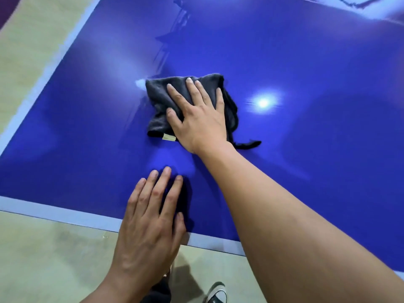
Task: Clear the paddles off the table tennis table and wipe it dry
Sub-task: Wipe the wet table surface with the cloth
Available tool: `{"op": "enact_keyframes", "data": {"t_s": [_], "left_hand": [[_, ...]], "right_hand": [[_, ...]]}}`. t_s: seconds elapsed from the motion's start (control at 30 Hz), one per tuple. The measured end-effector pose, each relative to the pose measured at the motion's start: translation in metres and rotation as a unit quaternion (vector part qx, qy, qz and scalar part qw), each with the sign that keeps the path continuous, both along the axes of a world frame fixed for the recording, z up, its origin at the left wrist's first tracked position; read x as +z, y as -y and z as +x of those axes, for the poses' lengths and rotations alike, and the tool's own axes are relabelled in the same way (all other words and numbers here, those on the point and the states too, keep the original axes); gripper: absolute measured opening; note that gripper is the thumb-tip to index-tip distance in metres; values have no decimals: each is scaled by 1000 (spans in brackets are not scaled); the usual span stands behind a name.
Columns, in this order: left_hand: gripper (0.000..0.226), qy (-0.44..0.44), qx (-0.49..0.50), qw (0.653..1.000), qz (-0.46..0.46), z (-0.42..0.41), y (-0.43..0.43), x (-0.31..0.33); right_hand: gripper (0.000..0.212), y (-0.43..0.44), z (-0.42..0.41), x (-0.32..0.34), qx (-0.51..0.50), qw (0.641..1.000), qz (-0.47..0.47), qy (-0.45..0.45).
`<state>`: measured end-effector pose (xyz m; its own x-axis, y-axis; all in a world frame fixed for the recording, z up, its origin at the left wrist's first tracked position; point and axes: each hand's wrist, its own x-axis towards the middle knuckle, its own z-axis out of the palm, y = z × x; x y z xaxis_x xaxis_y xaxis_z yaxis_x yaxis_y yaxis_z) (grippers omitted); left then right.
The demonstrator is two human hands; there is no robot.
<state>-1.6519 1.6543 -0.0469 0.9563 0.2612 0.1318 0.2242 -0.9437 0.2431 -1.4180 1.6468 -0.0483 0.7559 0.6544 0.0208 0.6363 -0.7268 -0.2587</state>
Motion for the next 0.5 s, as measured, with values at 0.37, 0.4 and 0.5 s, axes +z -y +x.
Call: {"op": "enact_keyframes", "data": {"t_s": [0.37,0.4,0.5], "left_hand": [[57,5,-17,1000,6,-2,100,-16],[58,3,-16,1000,10,-2,101,-16],[59,-2,-8,1000,21,0,101,-17]], "right_hand": [[58,273,60,0,-200,979,-36,-1],[58,300,63,0,-220,975,-38,-2],[60,367,65,0,-263,964,-40,-12]]}}
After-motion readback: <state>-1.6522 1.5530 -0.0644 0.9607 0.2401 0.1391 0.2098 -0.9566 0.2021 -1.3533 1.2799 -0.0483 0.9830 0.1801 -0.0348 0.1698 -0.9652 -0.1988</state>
